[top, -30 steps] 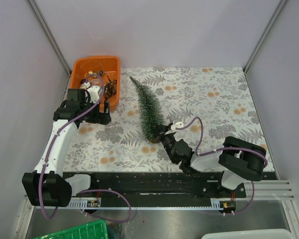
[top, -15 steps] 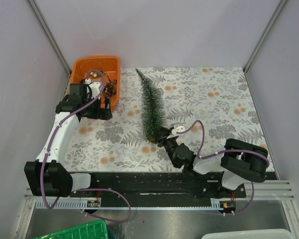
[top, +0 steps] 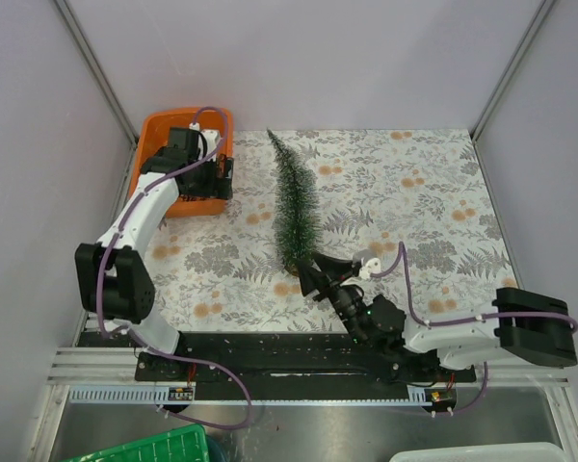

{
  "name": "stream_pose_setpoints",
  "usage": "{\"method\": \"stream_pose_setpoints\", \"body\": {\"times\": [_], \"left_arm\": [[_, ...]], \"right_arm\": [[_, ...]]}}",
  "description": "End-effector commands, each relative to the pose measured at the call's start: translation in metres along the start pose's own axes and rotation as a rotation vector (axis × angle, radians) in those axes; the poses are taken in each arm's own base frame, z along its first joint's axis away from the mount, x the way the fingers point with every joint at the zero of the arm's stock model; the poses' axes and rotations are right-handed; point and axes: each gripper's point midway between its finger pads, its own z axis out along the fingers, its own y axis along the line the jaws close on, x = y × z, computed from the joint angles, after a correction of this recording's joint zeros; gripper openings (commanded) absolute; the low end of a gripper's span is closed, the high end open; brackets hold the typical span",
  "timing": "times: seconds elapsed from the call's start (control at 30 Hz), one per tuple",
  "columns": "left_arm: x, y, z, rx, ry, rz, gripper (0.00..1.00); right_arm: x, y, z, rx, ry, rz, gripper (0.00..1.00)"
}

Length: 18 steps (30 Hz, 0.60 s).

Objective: Decorate the small christmas tree

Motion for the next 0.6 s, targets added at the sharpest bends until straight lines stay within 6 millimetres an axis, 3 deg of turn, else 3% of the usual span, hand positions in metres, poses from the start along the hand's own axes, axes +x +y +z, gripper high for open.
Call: {"method": "stream_pose_setpoints", "body": {"times": [0.0, 0.17, 0.2, 0.3, 0.37, 0.57], "left_arm": [[-0.038, 0.017, 0.016, -0.086, -0.059, -0.018, 0.99], [-0.044, 0.028, 0.044, -0.127, -0.025, -0.003, 0.99], [-0.044, 0.029, 0.049, -0.128, -0.019, 0.001, 0.93], [-0.038, 0.026, 0.061, -0.117, 0.007, 0.012, 0.61], [-0.030, 0.026, 0.066, -0.118, 0.021, 0.043, 0.53], [0.003, 0.019, 0.066, -0.076, 0.063, 0.049, 0.52]], "right_arm": [[-0.011, 0.004, -0.022, 0.007, 0.018, -0.025, 0.57], [-0.040, 0.022, -0.044, -0.049, 0.012, -0.023, 0.51], [-0.043, 0.026, -0.046, -0.060, 0.018, -0.030, 0.50], [-0.052, 0.028, -0.046, -0.062, 0.018, -0.048, 0.42], [-0.054, 0.024, -0.047, -0.051, 0.013, -0.066, 0.40], [-0.058, 0.012, -0.050, -0.031, -0.003, -0.095, 0.38]]}}
